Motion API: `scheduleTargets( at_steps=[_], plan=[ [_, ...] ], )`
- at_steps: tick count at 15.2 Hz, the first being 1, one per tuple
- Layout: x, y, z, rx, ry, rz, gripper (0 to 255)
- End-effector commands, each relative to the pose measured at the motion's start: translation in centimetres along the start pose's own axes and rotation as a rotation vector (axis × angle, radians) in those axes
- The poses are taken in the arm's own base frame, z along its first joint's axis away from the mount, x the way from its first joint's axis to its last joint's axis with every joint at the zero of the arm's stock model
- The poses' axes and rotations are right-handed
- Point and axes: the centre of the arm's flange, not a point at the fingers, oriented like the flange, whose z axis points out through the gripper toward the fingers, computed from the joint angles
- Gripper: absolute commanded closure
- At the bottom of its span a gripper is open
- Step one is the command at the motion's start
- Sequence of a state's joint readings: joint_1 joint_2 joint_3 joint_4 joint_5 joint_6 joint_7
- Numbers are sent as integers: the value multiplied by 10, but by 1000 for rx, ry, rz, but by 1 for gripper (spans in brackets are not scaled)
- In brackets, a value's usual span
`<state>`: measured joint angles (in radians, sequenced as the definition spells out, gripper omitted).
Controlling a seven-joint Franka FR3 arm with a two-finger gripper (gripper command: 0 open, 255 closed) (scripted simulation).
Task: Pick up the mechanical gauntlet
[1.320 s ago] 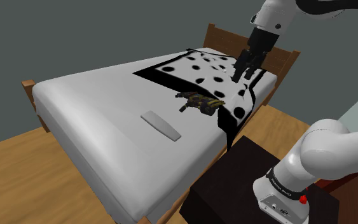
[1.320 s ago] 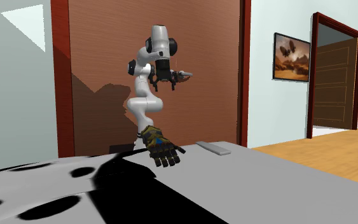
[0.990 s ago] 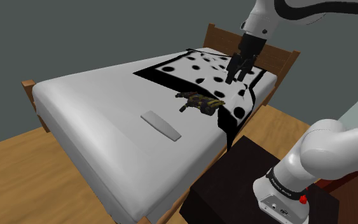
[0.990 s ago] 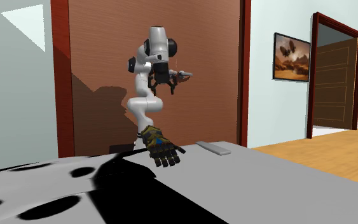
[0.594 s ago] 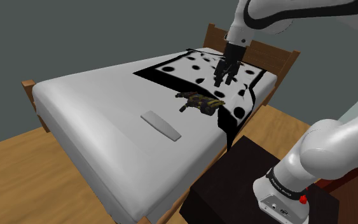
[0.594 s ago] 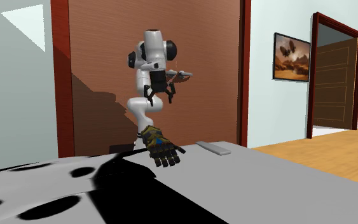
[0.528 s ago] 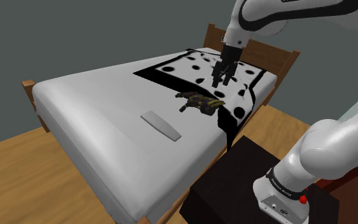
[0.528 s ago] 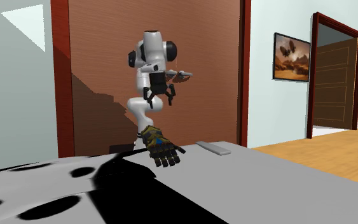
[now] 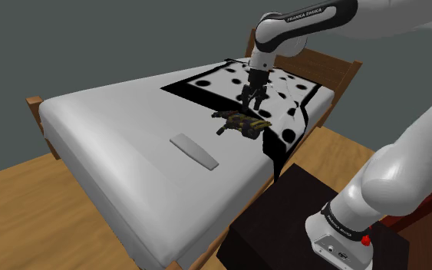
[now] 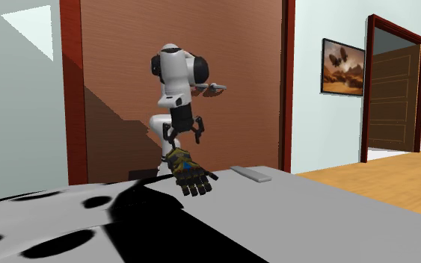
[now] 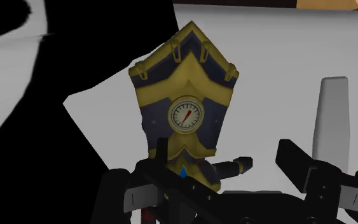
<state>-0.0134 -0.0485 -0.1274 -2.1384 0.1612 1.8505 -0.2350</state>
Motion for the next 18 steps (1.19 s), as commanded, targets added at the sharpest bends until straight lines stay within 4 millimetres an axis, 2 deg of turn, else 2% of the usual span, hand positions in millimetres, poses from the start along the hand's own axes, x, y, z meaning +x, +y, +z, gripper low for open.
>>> scheduleTargets(
  at_steps=[1, 3, 10, 12, 13, 18],
  plan=[
    [23, 15, 16, 11, -27, -9, 0],
    [40, 24, 27, 20, -46, -15, 0],
    [47, 32, 63, 20, -46, -15, 0],
    [48, 32, 66, 20, -46, -15, 0],
    [46, 32, 66, 20, -46, -15, 255],
    [46, 32, 65, 20, -46, -15, 255]
  ],
)
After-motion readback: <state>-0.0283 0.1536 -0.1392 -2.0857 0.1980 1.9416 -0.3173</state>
